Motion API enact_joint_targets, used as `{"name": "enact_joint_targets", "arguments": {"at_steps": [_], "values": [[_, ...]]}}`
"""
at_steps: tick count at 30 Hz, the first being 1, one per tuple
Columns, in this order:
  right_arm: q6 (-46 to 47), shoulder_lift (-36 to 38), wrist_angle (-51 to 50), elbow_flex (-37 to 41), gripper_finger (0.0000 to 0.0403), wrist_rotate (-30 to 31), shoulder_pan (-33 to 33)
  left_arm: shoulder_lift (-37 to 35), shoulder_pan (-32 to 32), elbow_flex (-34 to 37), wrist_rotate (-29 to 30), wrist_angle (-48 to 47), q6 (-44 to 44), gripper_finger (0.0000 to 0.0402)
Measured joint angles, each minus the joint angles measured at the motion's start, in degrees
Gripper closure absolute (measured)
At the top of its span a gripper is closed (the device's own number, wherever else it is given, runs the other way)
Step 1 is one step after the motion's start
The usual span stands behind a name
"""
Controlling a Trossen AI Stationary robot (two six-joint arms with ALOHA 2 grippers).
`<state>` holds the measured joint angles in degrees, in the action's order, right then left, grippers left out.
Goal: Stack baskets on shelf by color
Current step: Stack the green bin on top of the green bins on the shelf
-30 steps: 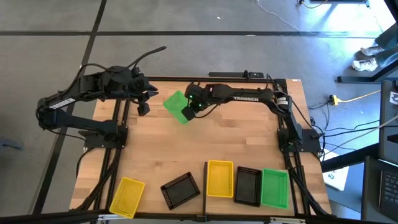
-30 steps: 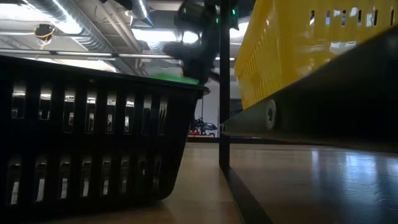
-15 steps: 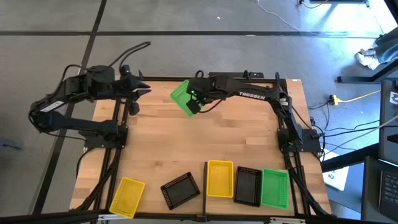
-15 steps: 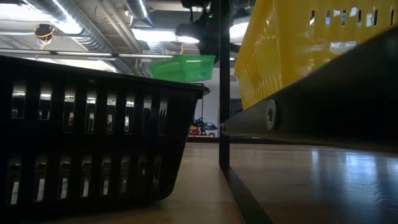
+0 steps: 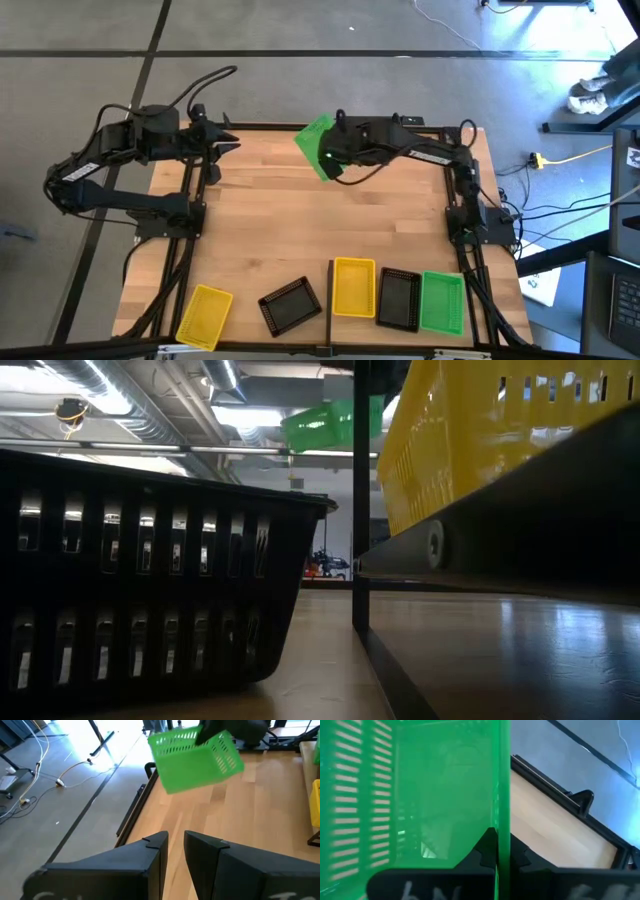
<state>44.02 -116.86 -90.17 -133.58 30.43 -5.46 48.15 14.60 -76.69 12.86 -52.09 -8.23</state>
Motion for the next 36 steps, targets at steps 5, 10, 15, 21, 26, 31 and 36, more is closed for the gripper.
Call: {"name": "enact_joint_targets", "arguments": {"at_steps": [5,10,15,21,26,31,36], "values": [[1.1,5.9,0.1,4.5,0.0403,0.8,1.8,0.2,0.0,0.0,0.0,0.0,0.0,0.0347],[4.5,14.2,0.2,11.8,0.0403,2.2,3.0,0.2,0.0,0.0,0.0,0.0,0.0,0.0347],[13.1,25.4,0.1,22.5,0.0403,2.5,5.6,0.2,0.0,0.0,0.0,0.1,0.2,0.0347],[23.8,37.7,0.1,34.1,0.0403,-3.1,10.4,0.5,0.0,0.0,0.1,0.3,0.2,0.0347],[30.5,44.9,0.1,40.8,0.0403,-11.1,13.4,1.9,0.0,0.0,0.1,2.4,0.1,0.0347],[35.9,50.0,0.2,46.6,0.0403,-22.3,16.0,3.4,0.0,0.0,0.0,5.0,-2.8,0.0347],[40.5,54.0,0.0,51.1,0.0403,-27.4,19.5,5.0,0.0,0.0,-5.9,7.7,-2.9,0.0347]]}}
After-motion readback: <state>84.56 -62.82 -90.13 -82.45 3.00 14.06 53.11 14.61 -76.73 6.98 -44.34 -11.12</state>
